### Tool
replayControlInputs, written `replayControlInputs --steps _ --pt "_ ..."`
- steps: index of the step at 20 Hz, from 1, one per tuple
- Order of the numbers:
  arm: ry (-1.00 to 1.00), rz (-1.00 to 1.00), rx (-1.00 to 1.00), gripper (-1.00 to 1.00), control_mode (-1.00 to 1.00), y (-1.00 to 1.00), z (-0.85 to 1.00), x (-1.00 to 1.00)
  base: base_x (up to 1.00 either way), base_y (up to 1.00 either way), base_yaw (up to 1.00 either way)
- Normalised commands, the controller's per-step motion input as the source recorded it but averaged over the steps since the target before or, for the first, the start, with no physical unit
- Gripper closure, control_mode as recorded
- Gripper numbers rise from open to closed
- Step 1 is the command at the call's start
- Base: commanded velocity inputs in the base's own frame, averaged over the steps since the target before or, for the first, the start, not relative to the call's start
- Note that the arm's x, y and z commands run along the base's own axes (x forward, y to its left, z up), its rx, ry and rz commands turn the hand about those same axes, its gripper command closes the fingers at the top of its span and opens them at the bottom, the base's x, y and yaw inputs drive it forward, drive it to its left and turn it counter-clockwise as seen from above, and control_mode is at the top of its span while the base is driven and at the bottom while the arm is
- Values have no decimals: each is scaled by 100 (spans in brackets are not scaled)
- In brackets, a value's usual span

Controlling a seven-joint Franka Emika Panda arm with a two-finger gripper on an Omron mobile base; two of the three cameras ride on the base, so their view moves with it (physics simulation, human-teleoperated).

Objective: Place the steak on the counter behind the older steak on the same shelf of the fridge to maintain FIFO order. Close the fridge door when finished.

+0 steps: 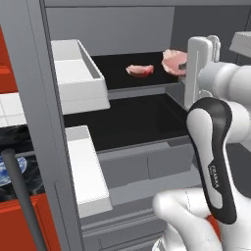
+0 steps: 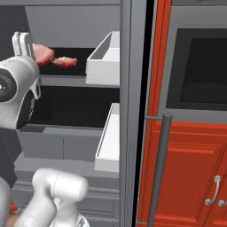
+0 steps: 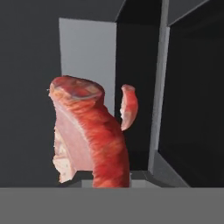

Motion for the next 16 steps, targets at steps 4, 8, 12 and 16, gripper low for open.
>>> replayControlInputs --steps 4,8,12,16 --pt "1 -1 13 100 -100 0 0 78 0 0 0" --pt "6 0 1 100 -100 9 4 75 0 0 0" --pt "2 0 0 100 -100 16 4 72 0 0 0" --pt "4 0 0 100 -100 5 0 75 0 0 0"
